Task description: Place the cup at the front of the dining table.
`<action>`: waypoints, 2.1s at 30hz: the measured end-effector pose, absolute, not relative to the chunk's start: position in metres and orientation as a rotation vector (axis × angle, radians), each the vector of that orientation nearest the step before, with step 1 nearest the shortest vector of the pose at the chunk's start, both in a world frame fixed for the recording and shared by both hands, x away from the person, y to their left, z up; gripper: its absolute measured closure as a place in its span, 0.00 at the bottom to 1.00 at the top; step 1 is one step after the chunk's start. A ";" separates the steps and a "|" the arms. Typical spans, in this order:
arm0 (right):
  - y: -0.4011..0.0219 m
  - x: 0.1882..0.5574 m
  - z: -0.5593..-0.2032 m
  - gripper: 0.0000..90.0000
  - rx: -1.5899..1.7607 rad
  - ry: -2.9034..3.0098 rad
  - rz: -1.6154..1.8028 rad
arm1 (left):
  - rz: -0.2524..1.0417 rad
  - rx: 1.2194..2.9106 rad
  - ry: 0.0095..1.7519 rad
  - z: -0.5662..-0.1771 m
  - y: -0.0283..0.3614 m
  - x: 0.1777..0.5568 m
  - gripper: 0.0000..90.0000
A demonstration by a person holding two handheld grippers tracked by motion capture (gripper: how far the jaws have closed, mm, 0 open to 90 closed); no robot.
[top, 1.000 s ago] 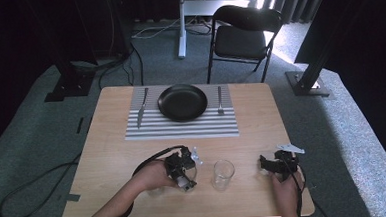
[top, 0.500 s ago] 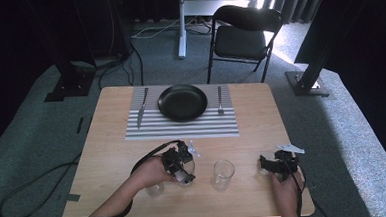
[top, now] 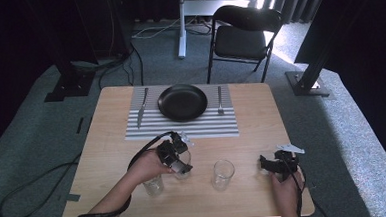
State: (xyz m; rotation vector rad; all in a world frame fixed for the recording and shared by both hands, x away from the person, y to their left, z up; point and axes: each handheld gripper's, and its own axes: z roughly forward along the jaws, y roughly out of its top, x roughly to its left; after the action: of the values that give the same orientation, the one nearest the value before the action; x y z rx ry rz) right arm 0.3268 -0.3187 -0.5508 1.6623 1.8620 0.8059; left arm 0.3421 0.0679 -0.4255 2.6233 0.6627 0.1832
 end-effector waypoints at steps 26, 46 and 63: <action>-0.319 0.327 -0.551 0.13 1.661 1.862 0.806 | 0.258 2.514 0.895 -0.417 0.107 0.377 0.32; -0.319 0.327 -0.551 0.13 1.663 1.861 0.806 | 0.294 2.410 1.058 -0.413 0.137 0.399 0.32; -0.319 0.327 -0.551 0.13 1.663 1.862 0.806 | 0.346 2.335 1.196 -0.410 0.148 0.425 0.32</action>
State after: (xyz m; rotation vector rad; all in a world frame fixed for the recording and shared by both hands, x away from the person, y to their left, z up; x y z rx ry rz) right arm 0.3267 -0.3186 -0.5508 1.6633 1.8617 0.8056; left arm 0.4246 0.1483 -0.4100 2.3346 1.1964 0.3459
